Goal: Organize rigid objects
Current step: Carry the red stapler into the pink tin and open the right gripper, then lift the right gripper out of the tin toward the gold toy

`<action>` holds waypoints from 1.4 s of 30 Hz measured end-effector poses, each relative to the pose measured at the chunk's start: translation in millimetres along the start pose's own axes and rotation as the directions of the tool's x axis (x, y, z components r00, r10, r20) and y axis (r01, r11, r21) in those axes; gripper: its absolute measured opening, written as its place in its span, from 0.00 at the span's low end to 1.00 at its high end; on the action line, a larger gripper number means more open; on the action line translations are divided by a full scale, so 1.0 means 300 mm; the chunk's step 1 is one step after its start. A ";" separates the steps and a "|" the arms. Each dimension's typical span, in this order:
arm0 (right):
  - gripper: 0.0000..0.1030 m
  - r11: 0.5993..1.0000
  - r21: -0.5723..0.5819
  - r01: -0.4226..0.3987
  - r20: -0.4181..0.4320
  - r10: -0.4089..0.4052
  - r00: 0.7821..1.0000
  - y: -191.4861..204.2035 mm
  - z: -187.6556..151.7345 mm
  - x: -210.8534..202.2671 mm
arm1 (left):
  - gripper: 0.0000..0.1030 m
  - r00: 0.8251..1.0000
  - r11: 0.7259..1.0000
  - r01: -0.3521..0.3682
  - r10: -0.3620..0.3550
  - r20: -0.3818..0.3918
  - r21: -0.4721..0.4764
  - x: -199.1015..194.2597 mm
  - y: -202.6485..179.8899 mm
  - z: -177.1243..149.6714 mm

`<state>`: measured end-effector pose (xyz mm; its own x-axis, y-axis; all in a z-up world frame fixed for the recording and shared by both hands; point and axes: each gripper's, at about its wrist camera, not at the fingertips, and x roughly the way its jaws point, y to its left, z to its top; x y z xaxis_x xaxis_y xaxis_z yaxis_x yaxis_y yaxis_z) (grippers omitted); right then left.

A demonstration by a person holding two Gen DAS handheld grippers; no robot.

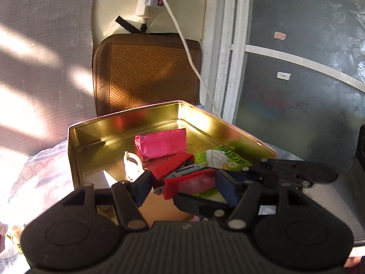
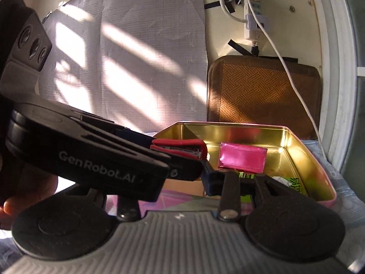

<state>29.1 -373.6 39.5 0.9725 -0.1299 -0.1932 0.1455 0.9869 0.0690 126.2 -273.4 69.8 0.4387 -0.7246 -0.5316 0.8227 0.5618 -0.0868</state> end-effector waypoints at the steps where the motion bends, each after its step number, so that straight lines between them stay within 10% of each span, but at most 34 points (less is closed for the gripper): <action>1: 0.41 1.000 0.001 0.009 -0.013 -0.009 1.000 -0.010 0.005 0.028 | 0.59 1.000 1.000 -0.002 0.002 -0.011 -0.013 0.029 0.017 0.006; 6: 0.49 0.977 -0.036 0.210 -0.051 -0.212 0.976 -0.045 -0.015 0.134 | 0.70 0.995 0.990 -0.102 0.101 -0.011 -0.095 0.094 0.068 0.010; 27: 0.49 0.932 0.334 0.140 0.062 -0.169 0.984 -0.030 -0.118 -0.319 | 0.87 0.957 0.957 -0.290 0.290 0.022 0.001 -0.195 -0.140 -0.134; 42: 0.50 0.952 0.294 0.091 0.065 -0.114 0.991 0.118 -0.109 -0.381 | 0.87 0.940 0.941 -0.339 0.339 0.046 -0.013 -0.348 -0.143 -0.252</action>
<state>-83.0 -320.8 31.9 0.9592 -0.2477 -0.1362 0.2799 0.8994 0.3357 17.9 -191.7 65.3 0.7078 -0.5089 -0.4899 0.6207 0.7791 0.0875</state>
